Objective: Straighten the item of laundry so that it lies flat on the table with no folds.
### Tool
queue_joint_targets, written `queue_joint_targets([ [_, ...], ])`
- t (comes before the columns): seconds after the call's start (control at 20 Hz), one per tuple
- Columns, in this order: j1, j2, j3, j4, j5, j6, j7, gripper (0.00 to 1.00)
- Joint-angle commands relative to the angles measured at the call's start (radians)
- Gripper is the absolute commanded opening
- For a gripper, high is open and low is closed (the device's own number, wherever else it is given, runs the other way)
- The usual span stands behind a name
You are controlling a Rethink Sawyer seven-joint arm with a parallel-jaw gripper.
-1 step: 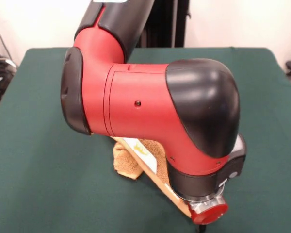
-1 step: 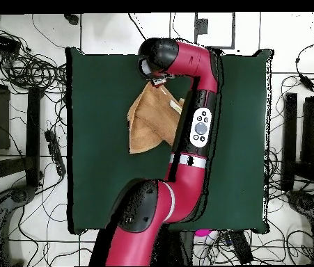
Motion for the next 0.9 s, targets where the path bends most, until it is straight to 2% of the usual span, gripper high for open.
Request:
queue_joint_targets([
  [0.05, 0.030, 0.106, 0.094, 0.143, -0.109, 0.140, 0.298, 1.00],
  [0.1, 0.037, 0.101, 0.085, 0.138, -0.129, 0.149, 0.295, 0.00],
  [0.3, 0.065, 0.081, 0.065, 0.118, -0.217, 0.190, 0.292, 0.00],
  [0.5, 0.065, 0.074, 0.086, 0.115, -0.250, 0.219, 0.288, 0.00],
  [0.65, 0.062, 0.068, 0.100, 0.111, -0.256, 0.248, 0.377, 0.00],
  [0.9, 0.069, -0.011, 0.073, 0.111, -0.296, 0.401, 0.360, 0.00],
])
